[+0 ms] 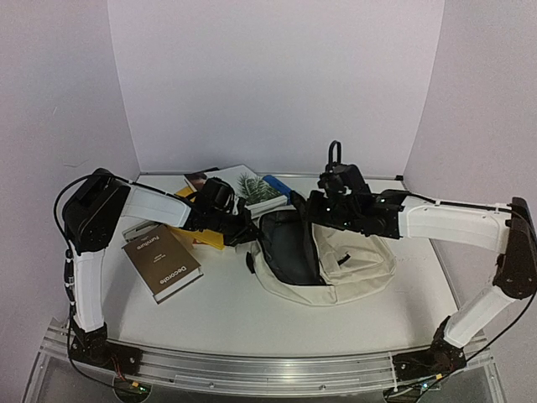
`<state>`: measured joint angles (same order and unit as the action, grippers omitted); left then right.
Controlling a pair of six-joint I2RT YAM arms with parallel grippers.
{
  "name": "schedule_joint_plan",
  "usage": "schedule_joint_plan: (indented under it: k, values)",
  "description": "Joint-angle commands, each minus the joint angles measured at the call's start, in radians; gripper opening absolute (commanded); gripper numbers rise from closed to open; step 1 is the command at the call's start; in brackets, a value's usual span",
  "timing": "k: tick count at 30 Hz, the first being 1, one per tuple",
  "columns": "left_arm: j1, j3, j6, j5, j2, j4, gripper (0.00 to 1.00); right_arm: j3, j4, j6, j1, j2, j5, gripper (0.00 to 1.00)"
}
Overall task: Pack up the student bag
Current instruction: Adjust the student bag at the center of the board.
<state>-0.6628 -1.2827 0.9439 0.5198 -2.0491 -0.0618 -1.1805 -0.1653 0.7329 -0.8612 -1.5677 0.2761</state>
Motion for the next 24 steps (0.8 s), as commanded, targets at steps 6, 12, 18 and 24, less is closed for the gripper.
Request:
schedule_joint_plan:
  k: [6, 12, 18, 24]
  values:
    - [0.032, 0.011, 0.000, -0.068, 0.063, 0.000, 0.00, 0.193, 0.024, -0.031, 0.248, 0.199, -0.014, 0.00]
    - [0.038, 0.008, -0.002, -0.059, 0.063, 0.014, 0.00, 0.284, 0.088, -0.041, 0.417, 0.142, -0.150, 0.00]
    - [0.038, 0.005, -0.007, -0.045, 0.063, -0.002, 0.00, 0.345, 0.223, -0.017, 0.496, 0.028, -0.241, 0.00]
    - [0.038, 0.012, -0.001, -0.041, 0.065, -0.028, 0.00, 0.363, 0.283, -0.017, 0.503, -0.066, -0.212, 0.00]
